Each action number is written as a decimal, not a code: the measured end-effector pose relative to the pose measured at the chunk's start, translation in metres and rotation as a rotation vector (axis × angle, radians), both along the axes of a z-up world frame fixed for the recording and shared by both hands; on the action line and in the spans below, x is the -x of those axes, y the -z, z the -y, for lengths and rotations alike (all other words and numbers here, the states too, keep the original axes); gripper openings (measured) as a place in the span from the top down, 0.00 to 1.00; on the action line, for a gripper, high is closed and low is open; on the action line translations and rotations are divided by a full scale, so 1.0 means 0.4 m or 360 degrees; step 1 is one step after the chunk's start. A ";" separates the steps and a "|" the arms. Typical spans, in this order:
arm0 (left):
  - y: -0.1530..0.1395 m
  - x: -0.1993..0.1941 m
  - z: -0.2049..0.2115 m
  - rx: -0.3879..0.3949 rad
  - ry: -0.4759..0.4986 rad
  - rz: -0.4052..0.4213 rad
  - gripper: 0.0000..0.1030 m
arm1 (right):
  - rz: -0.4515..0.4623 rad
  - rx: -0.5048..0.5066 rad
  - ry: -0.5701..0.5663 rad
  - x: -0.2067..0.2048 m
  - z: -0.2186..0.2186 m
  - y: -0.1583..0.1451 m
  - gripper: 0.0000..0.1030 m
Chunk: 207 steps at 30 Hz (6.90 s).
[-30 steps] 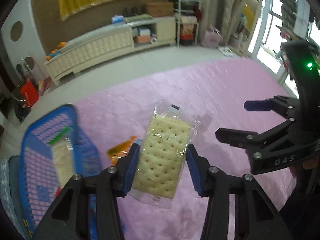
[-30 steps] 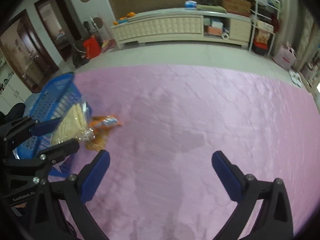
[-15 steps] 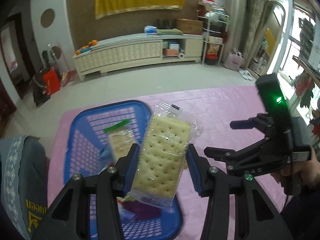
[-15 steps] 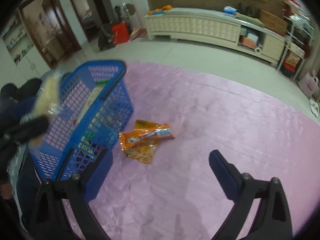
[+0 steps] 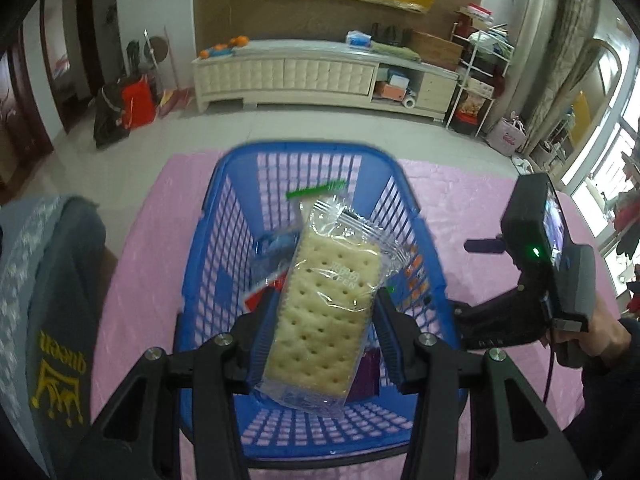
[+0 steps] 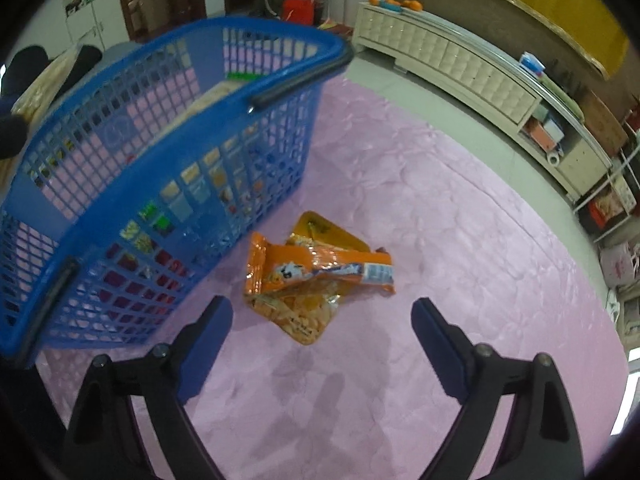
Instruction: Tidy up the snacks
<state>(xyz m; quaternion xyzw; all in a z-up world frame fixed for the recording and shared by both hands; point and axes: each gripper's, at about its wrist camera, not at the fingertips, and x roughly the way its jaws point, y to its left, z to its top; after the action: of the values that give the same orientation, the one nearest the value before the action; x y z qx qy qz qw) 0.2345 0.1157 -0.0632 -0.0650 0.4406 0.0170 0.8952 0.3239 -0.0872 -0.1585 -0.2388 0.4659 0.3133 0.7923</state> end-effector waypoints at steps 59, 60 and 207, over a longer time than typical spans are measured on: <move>0.016 -0.020 -0.037 -0.0018 0.0037 -0.0057 0.36 | -0.0172 -0.0128 0.0389 -0.052 0.022 -0.122 0.88; 0.016 -0.030 -0.037 -0.0023 0.0033 -0.0069 0.35 | -0.0192 -0.0123 0.0417 -0.063 0.024 -0.117 0.83; 0.068 -0.108 0.003 -0.0062 0.0019 -0.0340 0.32 | -0.0527 0.0074 0.0362 -0.118 -0.058 0.143 0.25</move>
<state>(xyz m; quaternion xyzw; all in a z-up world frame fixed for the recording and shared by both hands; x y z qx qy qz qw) 0.2777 0.1146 -0.0902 -0.0429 0.5335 0.0271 0.8443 0.3713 -0.0641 -0.2158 -0.1480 0.6209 0.2460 0.7295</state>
